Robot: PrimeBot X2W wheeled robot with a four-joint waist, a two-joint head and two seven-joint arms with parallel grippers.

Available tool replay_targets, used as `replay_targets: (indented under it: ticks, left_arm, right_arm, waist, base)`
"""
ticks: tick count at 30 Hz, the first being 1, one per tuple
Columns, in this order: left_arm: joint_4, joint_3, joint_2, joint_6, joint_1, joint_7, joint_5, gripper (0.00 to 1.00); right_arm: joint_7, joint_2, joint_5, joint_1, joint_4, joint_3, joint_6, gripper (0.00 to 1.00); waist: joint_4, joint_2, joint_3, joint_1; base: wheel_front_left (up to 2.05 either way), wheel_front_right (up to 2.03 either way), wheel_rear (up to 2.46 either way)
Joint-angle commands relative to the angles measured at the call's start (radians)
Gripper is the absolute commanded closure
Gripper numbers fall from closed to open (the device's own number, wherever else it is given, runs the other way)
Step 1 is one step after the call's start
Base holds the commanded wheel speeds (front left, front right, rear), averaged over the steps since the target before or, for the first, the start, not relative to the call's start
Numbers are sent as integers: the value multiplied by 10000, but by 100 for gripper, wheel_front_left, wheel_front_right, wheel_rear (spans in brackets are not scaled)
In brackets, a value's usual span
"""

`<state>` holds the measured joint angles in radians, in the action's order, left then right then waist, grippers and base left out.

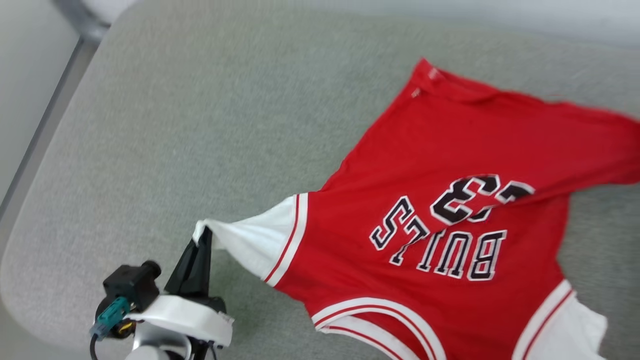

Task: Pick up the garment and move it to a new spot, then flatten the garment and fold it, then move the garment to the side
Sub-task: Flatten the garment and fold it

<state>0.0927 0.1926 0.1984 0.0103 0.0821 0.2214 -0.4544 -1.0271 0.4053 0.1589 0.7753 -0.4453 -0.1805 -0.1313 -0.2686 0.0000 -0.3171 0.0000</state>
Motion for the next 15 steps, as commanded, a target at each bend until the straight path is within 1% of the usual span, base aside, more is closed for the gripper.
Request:
replay_targets:
  ticks: [1,5,9,11,12,15]
  left_arm:
    - [8,-77,90,-95,-239,-89,-68,100]
    - [58,-244,287,-284,-700,-343,-149,100]
    - [109,-300,454,-437,-1142,-659,-232,100]
    - [120,-331,547,-492,-1362,-791,-249,100]
    - [110,-332,652,-556,-1620,-982,-308,100]
    - [81,-381,713,-640,-1835,-1126,-354,100]
  right_arm:
    - [-8,140,303,-915,534,-73,11,100]
    - [83,-41,886,-3184,2057,-611,11,100]
    - [165,-538,1185,-5504,3431,-1445,12,100]
    - [271,-949,1333,-6536,4063,-1740,11,100]
    - [355,-1614,1449,-8062,4812,-2187,9,100]
    - [460,-2236,1462,-9204,5406,-2333,9,100]
  waist:
    - [598,0,814,0]
    - [986,0,1474,0]
    - [1335,0,2115,0]
    - [1491,0,2401,0]
    - [1630,0,2695,0]
    - [1849,0,2815,0]
  base:
    - [0,0,0]
    - [0,0,0]
    - [0,0,0]
    - [0,0,0]
    - [0,0,0]
    - [0,0,0]
